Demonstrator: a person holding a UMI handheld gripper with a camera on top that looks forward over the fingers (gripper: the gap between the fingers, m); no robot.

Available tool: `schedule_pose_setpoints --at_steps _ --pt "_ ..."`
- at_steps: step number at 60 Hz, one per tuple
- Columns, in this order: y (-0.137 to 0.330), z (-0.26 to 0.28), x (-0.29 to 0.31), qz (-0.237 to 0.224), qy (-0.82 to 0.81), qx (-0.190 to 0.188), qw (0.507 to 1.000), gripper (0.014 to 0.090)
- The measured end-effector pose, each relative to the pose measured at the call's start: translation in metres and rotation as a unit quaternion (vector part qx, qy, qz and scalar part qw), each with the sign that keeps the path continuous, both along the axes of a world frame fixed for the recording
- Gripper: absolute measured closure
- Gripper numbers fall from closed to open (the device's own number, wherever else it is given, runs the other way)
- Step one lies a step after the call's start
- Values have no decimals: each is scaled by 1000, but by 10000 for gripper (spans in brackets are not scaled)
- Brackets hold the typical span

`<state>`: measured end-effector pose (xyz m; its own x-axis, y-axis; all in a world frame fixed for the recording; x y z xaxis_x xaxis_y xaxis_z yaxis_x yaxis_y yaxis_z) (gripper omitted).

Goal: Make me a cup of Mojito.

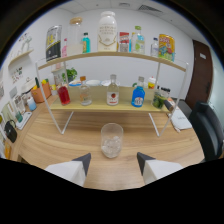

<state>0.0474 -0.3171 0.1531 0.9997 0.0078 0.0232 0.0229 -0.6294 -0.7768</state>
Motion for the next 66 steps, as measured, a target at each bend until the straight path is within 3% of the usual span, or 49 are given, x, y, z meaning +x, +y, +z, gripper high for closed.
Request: schedule_pose_setpoints --at_steps 26,40,49,66 --pt "-22 -6 5 -5 1 -12 1000 185" --pt "-36 12 56 -24 5 -10 1000 185" --pt "-12 37 103 -29 -4 5 1000 180" --pt "75 72 145 4 -2 37 999 186"
